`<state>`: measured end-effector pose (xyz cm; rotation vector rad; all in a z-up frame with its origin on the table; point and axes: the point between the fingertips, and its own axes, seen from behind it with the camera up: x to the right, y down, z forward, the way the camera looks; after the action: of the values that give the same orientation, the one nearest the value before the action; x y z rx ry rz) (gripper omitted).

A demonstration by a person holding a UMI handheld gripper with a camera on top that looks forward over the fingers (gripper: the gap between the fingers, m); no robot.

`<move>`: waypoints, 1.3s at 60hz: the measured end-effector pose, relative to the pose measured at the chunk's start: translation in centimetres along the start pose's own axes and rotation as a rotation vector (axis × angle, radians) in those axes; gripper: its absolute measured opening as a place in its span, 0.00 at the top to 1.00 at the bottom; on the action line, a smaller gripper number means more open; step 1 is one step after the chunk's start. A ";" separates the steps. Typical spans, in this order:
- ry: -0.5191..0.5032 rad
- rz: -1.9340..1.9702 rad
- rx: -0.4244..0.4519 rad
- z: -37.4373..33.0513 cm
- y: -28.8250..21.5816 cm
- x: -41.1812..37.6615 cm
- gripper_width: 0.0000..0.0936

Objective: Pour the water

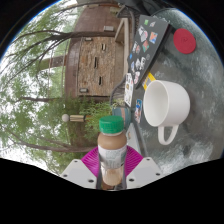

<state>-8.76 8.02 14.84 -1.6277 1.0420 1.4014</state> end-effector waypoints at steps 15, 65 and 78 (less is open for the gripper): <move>-0.186 0.601 0.022 1.5 -1.5 -1.7 0.69; 0.263 -1.154 0.309 -5.0 -22.2 -7.0 0.69; 0.336 -1.515 0.172 -7.1 -31.3 5.2 0.69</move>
<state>23.12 13.51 11.41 -1.7959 -0.1064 0.0202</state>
